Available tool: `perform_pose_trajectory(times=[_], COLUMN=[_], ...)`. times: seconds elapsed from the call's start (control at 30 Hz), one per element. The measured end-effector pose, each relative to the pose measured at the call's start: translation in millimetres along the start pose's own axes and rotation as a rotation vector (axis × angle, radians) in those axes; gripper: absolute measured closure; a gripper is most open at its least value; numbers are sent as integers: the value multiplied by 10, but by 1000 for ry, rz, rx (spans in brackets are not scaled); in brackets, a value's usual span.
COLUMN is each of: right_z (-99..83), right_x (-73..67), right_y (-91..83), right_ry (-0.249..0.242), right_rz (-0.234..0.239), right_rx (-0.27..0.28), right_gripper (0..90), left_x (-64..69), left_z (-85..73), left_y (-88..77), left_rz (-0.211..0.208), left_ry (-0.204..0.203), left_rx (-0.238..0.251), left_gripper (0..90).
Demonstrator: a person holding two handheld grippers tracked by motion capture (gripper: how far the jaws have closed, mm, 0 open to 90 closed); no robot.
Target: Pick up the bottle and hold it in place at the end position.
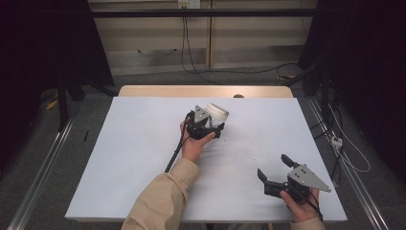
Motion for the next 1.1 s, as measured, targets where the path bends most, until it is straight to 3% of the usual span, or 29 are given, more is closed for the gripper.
perform_pose_trajectory(times=[0.43,0.87,1.07,1.1], right_z=[-10,-8,-9,-9], right_x=[-1,-11,-13,-13], right_y=[-2,-12,-17,-19], right_ry=[0,-3,-5,-4], right_rz=[0,0,-1,-1], right_rx=[-5,-4,-5,-5], right_gripper=[39,39,39,39], left_x=[5,34,24,30], left_z=[-63,-94,-117,-123], left_y=[57,-14,-52,-72], left_rz=[-4,-9,-11,-11], left_ry=[6,46,24,34], left_rx=[-15,-21,-2,-3], left_gripper=[187,187,187,187])
Point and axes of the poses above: each handheld gripper's, and its own axes: y roughly forward along the jaws, z roughly out of its top, x roughly to its right, the point moved 8 cm from there along y, roughly forward along the jaws, and after that the axes turned 5 degrees about -x, right-handed, at the moved point
